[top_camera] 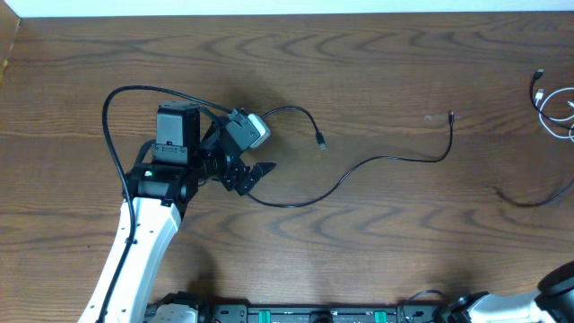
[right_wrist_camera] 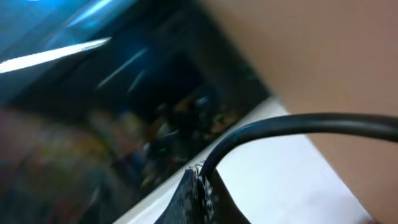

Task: Untangle cables
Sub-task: 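Pull the black cable loop off the right edge and withdraw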

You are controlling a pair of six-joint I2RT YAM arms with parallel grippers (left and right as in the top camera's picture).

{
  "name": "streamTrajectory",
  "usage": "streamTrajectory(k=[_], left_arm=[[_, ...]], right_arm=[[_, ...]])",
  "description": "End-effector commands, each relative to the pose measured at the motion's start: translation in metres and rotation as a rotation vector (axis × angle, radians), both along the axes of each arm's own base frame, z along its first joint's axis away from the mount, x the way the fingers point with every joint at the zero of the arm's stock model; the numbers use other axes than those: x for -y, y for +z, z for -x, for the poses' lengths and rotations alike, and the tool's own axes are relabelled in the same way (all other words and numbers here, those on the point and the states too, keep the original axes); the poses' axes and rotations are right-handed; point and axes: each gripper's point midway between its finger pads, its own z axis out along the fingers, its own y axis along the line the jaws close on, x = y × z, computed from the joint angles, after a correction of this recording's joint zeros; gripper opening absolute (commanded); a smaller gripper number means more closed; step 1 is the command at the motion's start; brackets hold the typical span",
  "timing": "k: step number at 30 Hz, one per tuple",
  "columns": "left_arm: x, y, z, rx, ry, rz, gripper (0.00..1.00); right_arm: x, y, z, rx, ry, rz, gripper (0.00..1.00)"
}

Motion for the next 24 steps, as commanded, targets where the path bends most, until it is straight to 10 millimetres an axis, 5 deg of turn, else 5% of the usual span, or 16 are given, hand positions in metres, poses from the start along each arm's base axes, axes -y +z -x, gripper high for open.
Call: streamTrajectory(k=[1,5,13,18,24], left_arm=[[0.002,0.005,-0.001,0.009,-0.002,0.009,0.89],[0.002,0.005,-0.001,0.009,-0.002,0.009,0.89],[0.002,0.005,-0.001,0.009,-0.002,0.009,0.89],[0.002,0.005,-0.001,0.006,0.001,0.011,0.89],[0.002,0.005,-0.001,0.006,0.001,0.010,0.89]], right_arm=[[-0.047,0.018,-0.017,-0.066,0.238,0.199,0.01],[-0.062,-0.001,-0.031,-0.146,0.336,0.279,0.01],[-0.050,-0.112,-0.070,-0.393,0.394,0.177,0.01],[-0.016,-0.191,-0.089,-0.572,0.262,-0.027,0.01],[0.016,-0.270,-0.087,-0.829,0.029,-0.116,0.01]])
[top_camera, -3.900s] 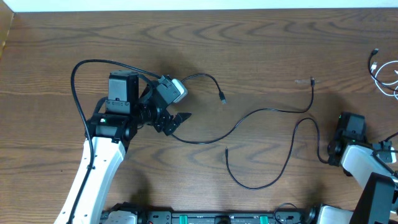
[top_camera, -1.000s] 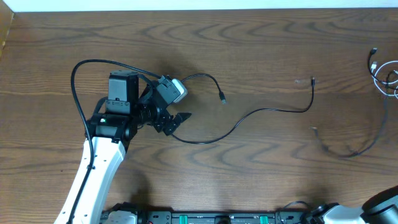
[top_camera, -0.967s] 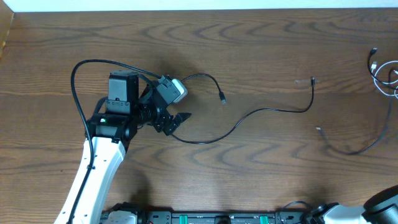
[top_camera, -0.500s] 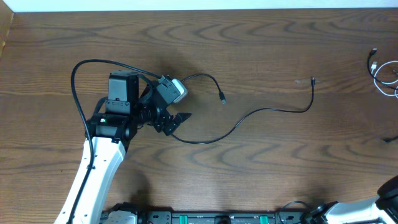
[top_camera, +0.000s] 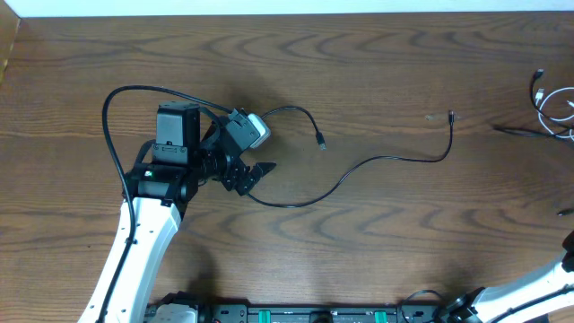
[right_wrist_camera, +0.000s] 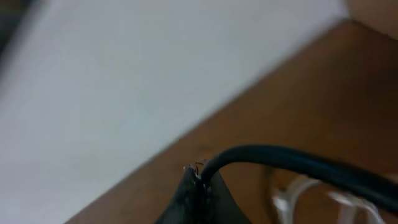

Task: Untangle cables

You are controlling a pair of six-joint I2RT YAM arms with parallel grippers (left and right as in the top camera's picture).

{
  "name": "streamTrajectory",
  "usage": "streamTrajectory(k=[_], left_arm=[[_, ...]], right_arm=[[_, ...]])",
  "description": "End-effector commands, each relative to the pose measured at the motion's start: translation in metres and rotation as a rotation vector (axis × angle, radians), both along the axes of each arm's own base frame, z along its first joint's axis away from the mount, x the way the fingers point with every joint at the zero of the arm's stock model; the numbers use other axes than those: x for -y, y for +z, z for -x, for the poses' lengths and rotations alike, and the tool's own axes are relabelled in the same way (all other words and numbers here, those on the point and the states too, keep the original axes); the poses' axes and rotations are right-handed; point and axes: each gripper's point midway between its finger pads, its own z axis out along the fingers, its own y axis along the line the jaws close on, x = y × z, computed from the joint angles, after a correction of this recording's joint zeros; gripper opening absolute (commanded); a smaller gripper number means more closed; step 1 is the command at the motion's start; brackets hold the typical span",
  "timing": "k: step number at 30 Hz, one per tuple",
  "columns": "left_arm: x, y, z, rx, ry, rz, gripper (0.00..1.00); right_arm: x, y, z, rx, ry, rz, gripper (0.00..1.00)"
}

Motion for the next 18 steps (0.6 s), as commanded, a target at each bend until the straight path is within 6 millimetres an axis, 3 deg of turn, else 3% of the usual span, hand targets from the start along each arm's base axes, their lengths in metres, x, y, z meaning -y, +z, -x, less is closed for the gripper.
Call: streamTrajectory(k=[1,5,8,10,11,18], left_arm=[[0.002,0.005,-0.001,0.007,0.001,0.010,0.89],[0.002,0.005,-0.001,0.006,0.001,0.011,0.89],[0.002,0.005,-0.001,0.006,0.001,0.010,0.89],[0.002,0.005,-0.001,0.006,0.001,0.011,0.89],[0.002,0.005,-0.001,0.006,0.001,0.011,0.89],[0.002,0.005,-0.001,0.006,0.001,0.011,0.89]], right_arm=[[0.034,-0.038,0.009,-0.204,-0.212,0.149,0.01],[0.058,-0.084,0.038,-0.468,-0.443,0.210,0.01],[0.068,-0.108,0.061,-0.594,-0.603,0.180,0.04],[0.066,-0.119,0.065,-0.623,-0.618,0.148,0.57],[0.064,-0.123,0.064,-0.623,-0.612,0.130,0.99],[0.051,-0.139,0.073,-0.679,-0.608,0.039,0.99]])
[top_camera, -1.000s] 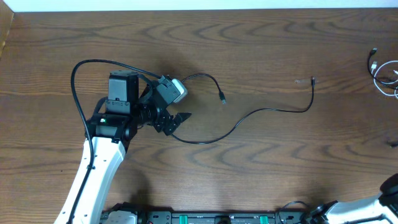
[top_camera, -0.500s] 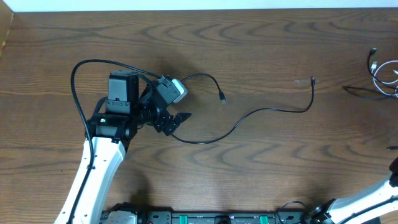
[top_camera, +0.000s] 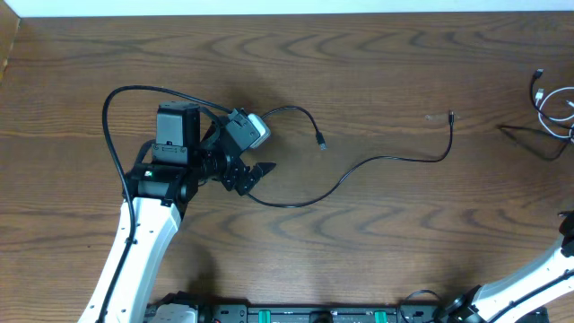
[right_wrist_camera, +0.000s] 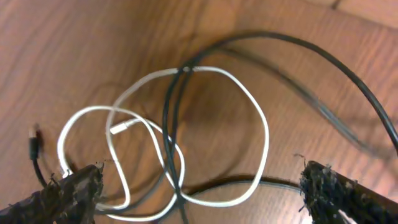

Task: Untangle cables

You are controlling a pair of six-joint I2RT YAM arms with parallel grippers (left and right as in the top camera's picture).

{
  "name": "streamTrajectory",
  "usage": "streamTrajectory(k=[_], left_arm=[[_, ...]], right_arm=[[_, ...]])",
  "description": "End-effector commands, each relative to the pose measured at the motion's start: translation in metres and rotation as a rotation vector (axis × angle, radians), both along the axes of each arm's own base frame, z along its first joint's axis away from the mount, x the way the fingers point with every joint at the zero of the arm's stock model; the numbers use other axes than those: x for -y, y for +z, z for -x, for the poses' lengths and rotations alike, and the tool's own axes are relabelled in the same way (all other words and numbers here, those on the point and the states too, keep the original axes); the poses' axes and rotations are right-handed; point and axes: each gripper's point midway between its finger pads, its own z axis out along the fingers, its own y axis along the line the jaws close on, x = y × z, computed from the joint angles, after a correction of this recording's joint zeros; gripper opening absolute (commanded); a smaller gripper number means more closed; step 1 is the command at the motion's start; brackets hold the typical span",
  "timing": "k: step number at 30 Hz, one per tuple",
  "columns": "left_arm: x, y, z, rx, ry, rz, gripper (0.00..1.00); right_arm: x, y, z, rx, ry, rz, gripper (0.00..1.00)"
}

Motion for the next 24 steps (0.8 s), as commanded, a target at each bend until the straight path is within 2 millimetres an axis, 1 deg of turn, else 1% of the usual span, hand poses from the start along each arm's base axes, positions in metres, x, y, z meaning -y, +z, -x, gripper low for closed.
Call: streamTrajectory(k=[1,3,5,8,11,13,16,17,21,24], left_arm=[[0.002,0.005,-0.001,0.007,0.000,0.011,0.89],[0.002,0.005,-0.001,0.007,0.000,0.011,0.89],[0.002,0.005,-0.001,0.006,0.001,0.010,0.89],[0.002,0.005,-0.001,0.007,0.001,0.010,0.89],[0.002,0.005,-0.001,0.007,0.001,0.010,0.89],[0.002,0.005,-0.001,0.007,0.001,0.010,0.89],[0.002,0.005,-0.001,0.007,0.001,0.010,0.89],[0.002,0.005,-0.001,0.007,0.001,0.010,0.89],[0.001,0.005,-0.001,0.006,0.001,0.010,0.89],[0.001,0.005,-0.001,0.007,0.001,0.009,0.89]], right_arm=[[-0.003,-0.008,0.015,-0.020,-0.127,-0.060,0.99],[-0.013,-0.019,0.033,-0.027,-0.286,-0.174,0.99],[-0.024,-0.026,0.043,-0.025,-0.407,-0.264,0.99],[-0.041,-0.031,0.044,-0.035,-0.425,-0.341,0.99],[-0.055,-0.035,0.048,-0.080,-0.446,-0.367,0.99],[-0.069,-0.038,0.048,-0.102,-0.476,-0.399,0.99],[-0.090,-0.040,0.046,-0.125,-0.523,-0.444,0.99],[-0.100,-0.041,0.043,-0.133,-0.527,-0.469,0.99],[-0.133,-0.042,0.022,-0.146,-0.451,-0.503,0.99],[-0.162,-0.042,0.004,-0.164,-0.374,-0.490,0.99]])
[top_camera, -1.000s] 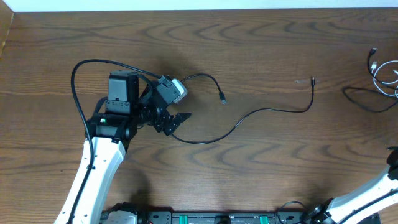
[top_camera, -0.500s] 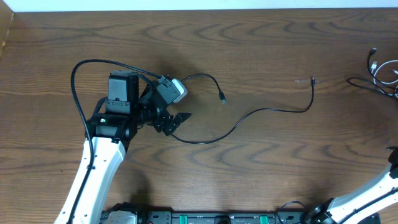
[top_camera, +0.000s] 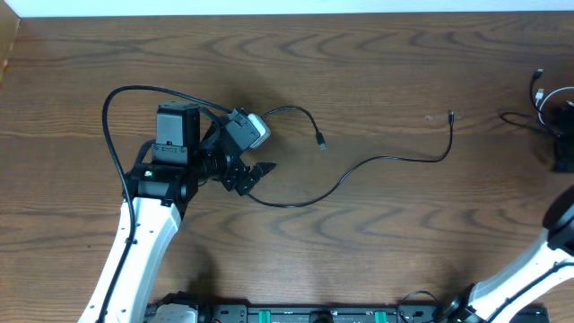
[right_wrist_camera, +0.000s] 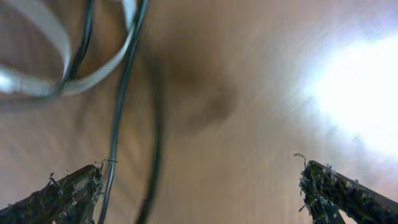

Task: Untangle cables

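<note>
A long black cable (top_camera: 377,163) snakes across the table's middle, and a shorter black one (top_camera: 300,115) ends in a plug near it. My left gripper (top_camera: 255,178) rests beside the long cable's left end, its fingers spread apart. At the right edge lies a bundle of white and black cables (top_camera: 541,100). My right gripper (top_camera: 563,151) is beside that bundle. In the right wrist view the right gripper (right_wrist_camera: 202,190) hangs wide open close over the wood. A black cable (right_wrist_camera: 118,124) runs just inside its left finger (right_wrist_camera: 68,193), and a white loop (right_wrist_camera: 56,68) lies beyond.
A black cable loop (top_camera: 112,135) arcs around the left arm's wrist. The wooden table (top_camera: 359,54) runs to a white strip at the back. An equipment rail (top_camera: 296,314) lines the front edge.
My open right gripper has moved from the lower right edge up to the cable bundle and much closer to the wood. The black cable by the bundle has shifted slightly toward the back. The left arm is unchanged.
My right gripper was shut on a black cable off the table's front right corner. Then it held that cable nearer the right-hand bundle. Then it stood open above the white and black loops, the cable let go. Now it hangs open low beside them.
</note>
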You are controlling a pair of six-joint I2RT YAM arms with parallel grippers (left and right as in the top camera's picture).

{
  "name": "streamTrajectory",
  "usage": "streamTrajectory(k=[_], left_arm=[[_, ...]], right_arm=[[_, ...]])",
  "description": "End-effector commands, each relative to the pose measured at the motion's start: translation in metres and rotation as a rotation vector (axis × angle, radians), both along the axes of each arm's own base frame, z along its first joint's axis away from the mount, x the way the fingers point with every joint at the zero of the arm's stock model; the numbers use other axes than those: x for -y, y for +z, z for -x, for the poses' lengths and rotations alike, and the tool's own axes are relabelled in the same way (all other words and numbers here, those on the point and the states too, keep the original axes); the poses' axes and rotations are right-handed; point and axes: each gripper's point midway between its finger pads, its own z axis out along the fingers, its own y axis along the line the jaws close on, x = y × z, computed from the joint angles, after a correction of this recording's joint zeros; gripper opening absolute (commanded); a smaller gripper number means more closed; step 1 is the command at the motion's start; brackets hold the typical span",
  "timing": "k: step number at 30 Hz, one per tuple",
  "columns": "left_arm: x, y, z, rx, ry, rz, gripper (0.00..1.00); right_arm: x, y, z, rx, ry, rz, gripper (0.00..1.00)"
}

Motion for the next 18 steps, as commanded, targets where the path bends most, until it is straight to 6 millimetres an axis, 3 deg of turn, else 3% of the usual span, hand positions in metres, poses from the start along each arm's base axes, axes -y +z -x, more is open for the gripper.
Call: streamTrajectory(k=[1,7,18], left_arm=[[0.001,0.005,-0.002,0.006,0.003,0.007,0.89],[-0.007,0.000,-0.006,0.012,0.041,-0.038,0.89],[-0.008,-0.005,-0.001,-0.021,0.041,-0.044,0.89]], right_arm=[[-0.036,0.001,-0.025,0.015,0.078,-0.007,0.99],[-0.094,0.003,-0.056,-0.028,0.402,0.127,0.99],[-0.187,0.013,-0.077,-0.227,1.107,0.447,0.99]])
